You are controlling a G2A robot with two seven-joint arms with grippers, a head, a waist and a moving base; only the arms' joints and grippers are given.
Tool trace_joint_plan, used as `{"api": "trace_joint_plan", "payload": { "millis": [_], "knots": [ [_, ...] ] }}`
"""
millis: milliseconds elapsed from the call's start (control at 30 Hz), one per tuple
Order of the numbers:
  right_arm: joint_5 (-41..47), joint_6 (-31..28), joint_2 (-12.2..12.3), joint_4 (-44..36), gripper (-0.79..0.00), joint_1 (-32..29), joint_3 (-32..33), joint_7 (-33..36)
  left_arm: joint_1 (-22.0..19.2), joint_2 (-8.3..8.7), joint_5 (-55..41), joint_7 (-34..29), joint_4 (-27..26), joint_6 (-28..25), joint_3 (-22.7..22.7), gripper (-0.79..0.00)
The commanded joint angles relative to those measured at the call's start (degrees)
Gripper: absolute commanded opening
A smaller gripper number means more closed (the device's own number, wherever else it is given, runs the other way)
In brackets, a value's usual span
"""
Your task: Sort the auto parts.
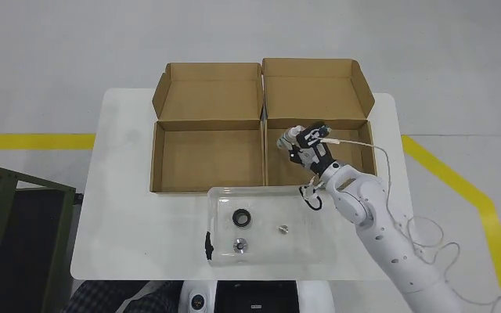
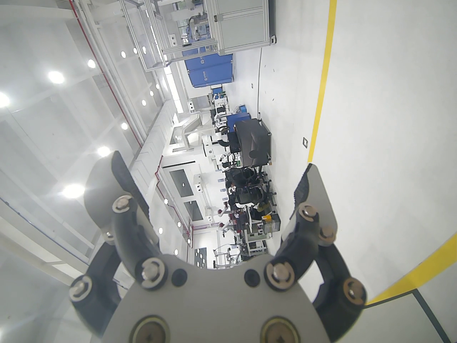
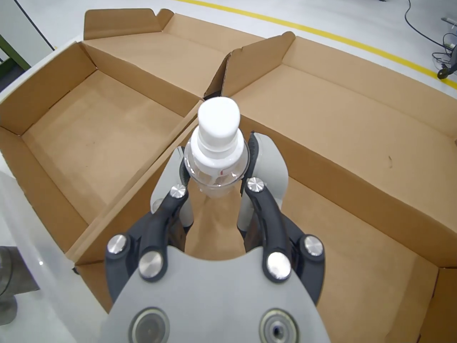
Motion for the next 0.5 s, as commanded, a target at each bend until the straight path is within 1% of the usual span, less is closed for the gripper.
{"api": "trace_joint_plan", "payload": {
  "millis": [0, 167, 200, 233, 267, 300, 333, 367, 400, 467],
  "knots": [
    [-0.61, 0.41, -0.23, 0.67, -0.785, 0.58, -0.64, 0.35, 0.00, 0.00, 0.00, 0.00, 0.00, 0.00, 0.00, 0.000],
    [-2.16, 1.62, -0.87, 1.83, -0.785, 1.70, -2.31, 1.44, 0.00, 0.00, 0.00, 0.00, 0.00, 0.00, 0.00, 0.000],
    [-2.55, 1.95, -0.99, 2.00, -0.748, 1.85, -2.60, 1.56, 0.00, 0.00, 0.00, 0.00, 0.00, 0.00, 0.00, 0.000],
    [-2.92, 2.29, -1.10, 2.16, -0.680, 1.99, -2.85, 1.71, 0.00, 0.00, 0.00, 0.00, 0.00, 0.00, 0.00, 0.000],
    [-3.04, 2.52, -1.22, 2.28, -0.563, 2.08, -3.04, 1.71, 0.00, 0.00, 0.00, 0.00, 0.00, 0.00, 0.00, 0.000],
    [-3.07, 2.61, -1.32, 2.44, -0.465, 2.14, -3.20, 1.74, 0.00, 0.00, 0.00, 0.00, 0.00, 0.00, 0.00, 0.000],
    [-3.14, 2.66, -1.41, 2.58, -0.413, 2.22, -3.29, 1.83, 0.00, 0.00, 0.00, 0.00, 0.00, 0.00, 0.00, 0.000],
    [-3.26, 2.69, -1.48, 2.66, -0.151, 2.31, -3.35, 2.03, 0.00, 0.00, 0.00, 0.00, 0.00, 0.00, 0.00, 0.000],
    [-3.32, 2.67, -1.55, 2.70, 0.000, 2.37, -3.38, 2.13, 0.00, 0.00, 0.00, 0.00, 0.00, 0.00, 0.00, 0.000],
    [-3.39, 2.67, -1.65, 2.59, 0.000, 2.34, -3.33, 2.25, 0.00, 0.00, 0.00, 0.00, 0.00, 0.00, 0.00, 0.000]
  ]
}}
